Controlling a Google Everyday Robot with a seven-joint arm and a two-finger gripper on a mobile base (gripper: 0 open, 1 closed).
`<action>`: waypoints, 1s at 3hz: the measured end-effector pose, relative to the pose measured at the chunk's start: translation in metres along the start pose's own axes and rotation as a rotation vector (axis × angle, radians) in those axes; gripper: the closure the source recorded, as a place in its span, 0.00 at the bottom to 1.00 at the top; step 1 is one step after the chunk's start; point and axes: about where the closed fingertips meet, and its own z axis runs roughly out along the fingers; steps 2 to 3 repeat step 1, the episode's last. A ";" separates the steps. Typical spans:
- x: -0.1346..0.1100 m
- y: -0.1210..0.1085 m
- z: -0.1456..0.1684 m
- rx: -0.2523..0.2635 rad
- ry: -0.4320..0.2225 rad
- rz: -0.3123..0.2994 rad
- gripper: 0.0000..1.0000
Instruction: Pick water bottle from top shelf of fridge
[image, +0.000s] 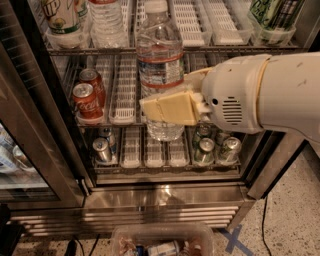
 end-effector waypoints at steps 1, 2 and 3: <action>0.000 0.000 0.000 0.000 0.000 0.000 1.00; 0.000 0.000 0.000 0.000 0.000 0.000 1.00; 0.000 0.000 0.000 0.000 0.000 0.000 1.00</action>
Offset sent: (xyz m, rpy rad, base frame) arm 0.0000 0.0000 0.0000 0.0000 0.0000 0.0000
